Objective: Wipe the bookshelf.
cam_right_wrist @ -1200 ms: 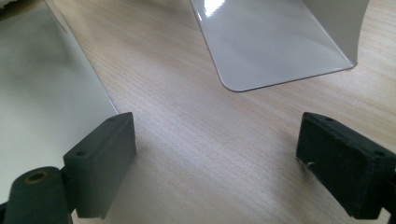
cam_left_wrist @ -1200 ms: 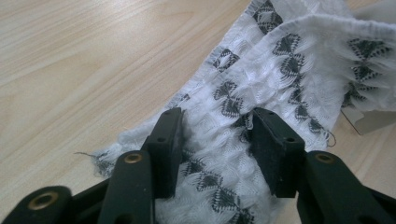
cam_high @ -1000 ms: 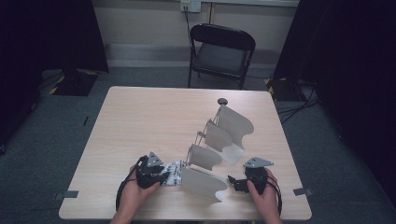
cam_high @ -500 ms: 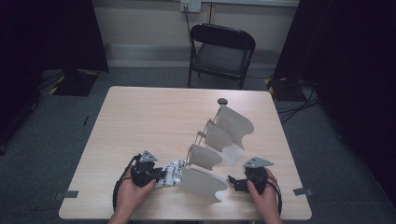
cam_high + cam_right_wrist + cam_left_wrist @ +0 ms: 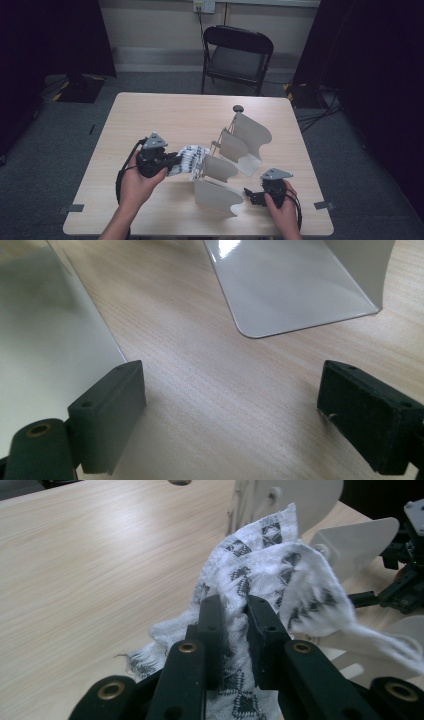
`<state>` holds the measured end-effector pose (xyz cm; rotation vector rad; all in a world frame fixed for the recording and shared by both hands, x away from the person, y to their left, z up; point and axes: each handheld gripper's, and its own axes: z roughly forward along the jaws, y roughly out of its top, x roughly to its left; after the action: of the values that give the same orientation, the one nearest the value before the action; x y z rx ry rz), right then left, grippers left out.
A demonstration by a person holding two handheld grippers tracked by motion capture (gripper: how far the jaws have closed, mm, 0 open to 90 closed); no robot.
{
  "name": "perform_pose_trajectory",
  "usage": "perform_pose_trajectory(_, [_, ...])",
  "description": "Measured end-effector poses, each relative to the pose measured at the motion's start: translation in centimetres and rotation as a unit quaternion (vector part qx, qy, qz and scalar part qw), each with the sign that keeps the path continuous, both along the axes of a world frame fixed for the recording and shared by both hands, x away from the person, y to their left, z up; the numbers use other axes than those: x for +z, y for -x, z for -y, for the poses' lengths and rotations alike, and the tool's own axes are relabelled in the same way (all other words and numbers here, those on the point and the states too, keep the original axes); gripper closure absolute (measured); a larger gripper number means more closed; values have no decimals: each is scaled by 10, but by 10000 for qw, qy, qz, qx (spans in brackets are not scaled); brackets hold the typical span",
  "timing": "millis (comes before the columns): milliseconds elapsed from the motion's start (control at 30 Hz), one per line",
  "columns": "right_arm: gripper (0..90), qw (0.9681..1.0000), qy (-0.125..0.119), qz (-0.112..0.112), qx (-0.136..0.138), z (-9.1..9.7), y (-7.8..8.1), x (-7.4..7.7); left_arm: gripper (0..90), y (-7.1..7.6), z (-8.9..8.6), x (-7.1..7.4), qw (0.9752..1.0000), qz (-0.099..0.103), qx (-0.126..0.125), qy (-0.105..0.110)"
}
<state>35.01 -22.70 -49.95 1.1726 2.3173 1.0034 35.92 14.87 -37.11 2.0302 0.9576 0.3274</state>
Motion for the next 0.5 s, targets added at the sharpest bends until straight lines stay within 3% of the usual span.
perform_pose_trajectory(100, [113, 10000, -1, 1, 0, 0, 0, 0, 782, -1, 7, -11, 9999, -98, -2, 23])
perform_pose_trajectory(500, [113, 10000, -1, -1, -1, 0, 0, 0, 782, 0, 15, -54, 9988, -442, -90, -212])
